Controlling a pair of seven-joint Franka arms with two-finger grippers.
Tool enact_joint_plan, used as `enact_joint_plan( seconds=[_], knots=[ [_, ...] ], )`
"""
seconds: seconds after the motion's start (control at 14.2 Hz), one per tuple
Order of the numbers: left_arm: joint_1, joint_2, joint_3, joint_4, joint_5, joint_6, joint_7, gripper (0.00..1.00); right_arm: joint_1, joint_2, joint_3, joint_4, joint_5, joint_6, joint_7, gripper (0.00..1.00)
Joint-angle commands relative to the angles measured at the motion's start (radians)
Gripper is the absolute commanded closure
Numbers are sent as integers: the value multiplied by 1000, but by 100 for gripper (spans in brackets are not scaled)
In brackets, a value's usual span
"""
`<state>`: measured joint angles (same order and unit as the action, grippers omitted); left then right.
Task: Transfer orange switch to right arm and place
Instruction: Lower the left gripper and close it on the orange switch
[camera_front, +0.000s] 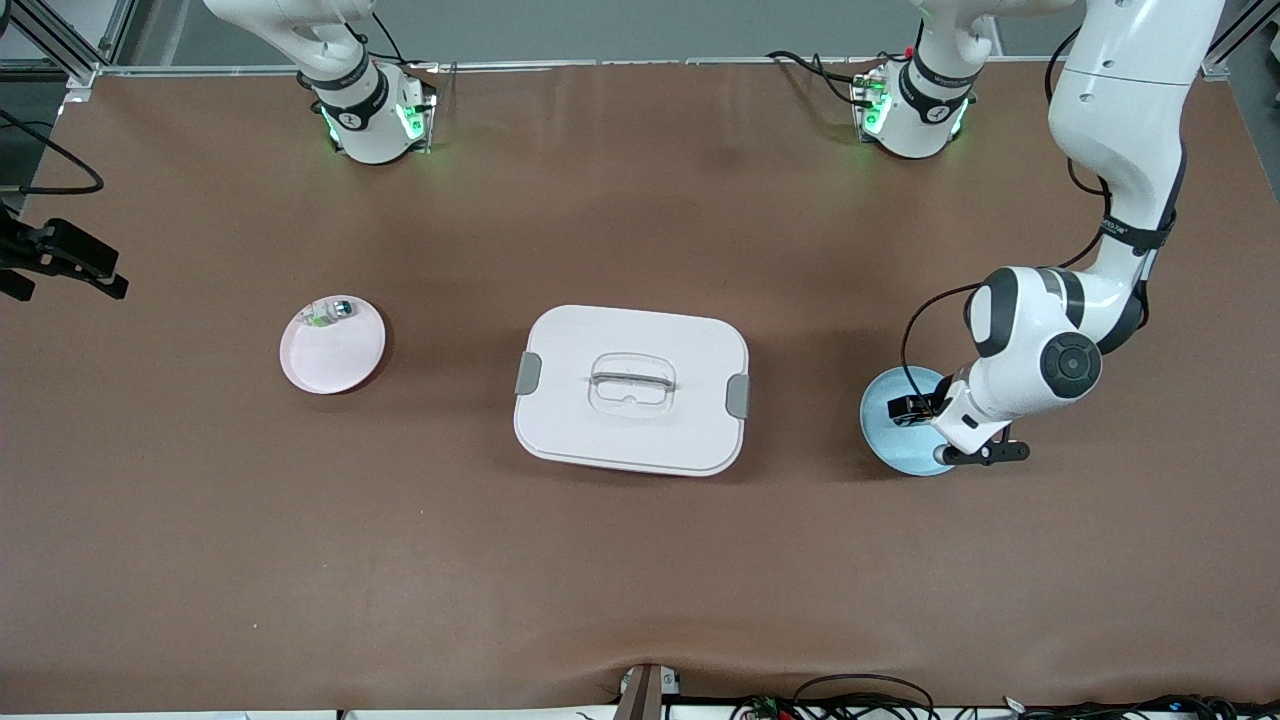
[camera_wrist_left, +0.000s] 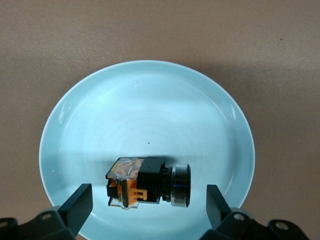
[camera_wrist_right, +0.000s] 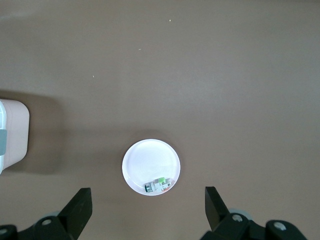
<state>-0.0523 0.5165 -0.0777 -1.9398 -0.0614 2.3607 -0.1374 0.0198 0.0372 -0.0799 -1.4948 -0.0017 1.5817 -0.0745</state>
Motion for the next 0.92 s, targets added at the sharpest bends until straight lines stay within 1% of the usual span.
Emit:
enact_joint_plan(
  seconds=[0.0, 0.64, 0.85],
  knots=[
    [6, -9, -5, -33, -15, 46, 7, 0, 11, 12, -8, 25, -8, -14, -10, 0],
    [11, 17, -8, -22, -23, 58, 7, 0, 11, 12, -6, 25, -8, -11, -10, 0],
    [9, 25, -8, -21, -23, 66, 7, 16, 11, 12, -6, 25, -8, -11, -10, 0]
  ],
)
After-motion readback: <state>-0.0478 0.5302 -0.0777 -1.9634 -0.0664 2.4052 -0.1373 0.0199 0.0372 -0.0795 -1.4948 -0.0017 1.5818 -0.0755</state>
